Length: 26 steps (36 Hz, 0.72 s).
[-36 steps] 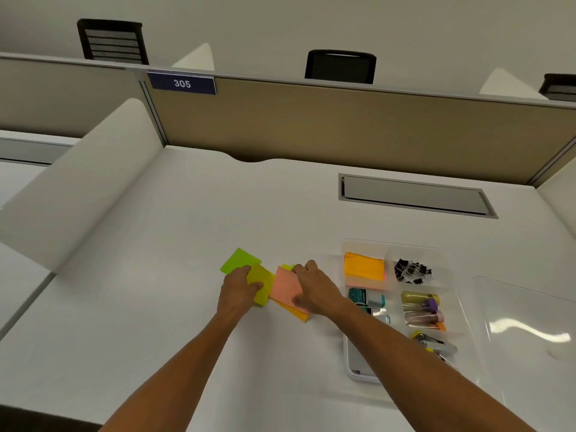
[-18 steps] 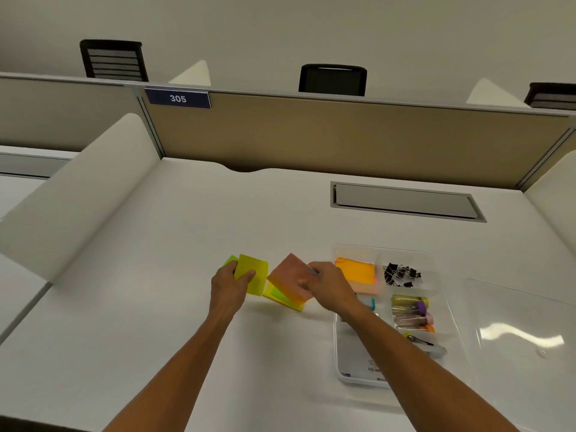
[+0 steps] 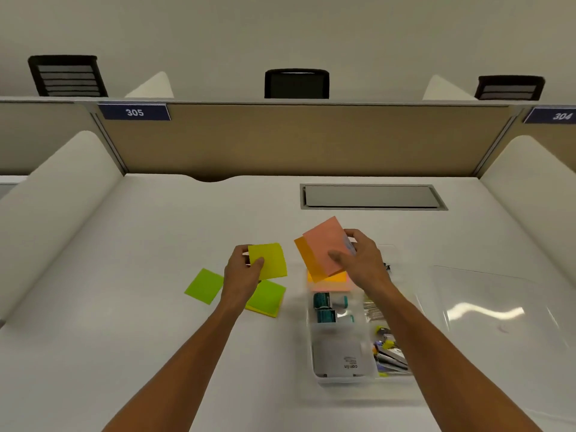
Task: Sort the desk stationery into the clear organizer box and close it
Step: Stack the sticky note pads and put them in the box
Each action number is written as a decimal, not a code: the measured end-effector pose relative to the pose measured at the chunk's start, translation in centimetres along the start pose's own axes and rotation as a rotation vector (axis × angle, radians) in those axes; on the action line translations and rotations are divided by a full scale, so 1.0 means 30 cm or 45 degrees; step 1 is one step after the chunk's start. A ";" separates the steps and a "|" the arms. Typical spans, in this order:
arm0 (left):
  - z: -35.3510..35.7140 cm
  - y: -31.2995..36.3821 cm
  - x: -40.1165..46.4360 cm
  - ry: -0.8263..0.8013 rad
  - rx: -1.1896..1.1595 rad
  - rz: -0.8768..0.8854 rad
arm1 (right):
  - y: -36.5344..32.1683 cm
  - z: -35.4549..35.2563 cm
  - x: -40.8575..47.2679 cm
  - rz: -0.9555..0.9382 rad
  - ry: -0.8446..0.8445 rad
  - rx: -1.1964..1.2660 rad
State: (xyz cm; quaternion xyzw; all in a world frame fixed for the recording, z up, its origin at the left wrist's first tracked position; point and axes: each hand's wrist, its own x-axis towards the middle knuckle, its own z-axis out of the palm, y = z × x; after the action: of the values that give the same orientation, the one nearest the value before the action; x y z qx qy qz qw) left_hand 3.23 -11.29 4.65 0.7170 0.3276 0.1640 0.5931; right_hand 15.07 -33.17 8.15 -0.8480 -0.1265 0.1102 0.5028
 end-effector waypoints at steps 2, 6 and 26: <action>0.044 0.016 0.004 -0.033 0.005 0.029 | 0.013 -0.034 -0.002 -0.015 0.050 -0.008; 0.143 0.045 0.011 -0.130 0.064 0.077 | 0.030 -0.088 -0.007 -0.015 0.094 -0.015; 0.473 0.055 0.100 -0.345 0.570 0.127 | 0.101 -0.235 0.033 -0.046 0.222 -0.213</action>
State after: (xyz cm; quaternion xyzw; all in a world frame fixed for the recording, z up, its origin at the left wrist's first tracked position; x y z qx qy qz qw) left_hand 14.71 -19.97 2.33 0.8609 0.2378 0.0191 0.4494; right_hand 18.52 -40.06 8.74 -0.8909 -0.1064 0.0159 0.4413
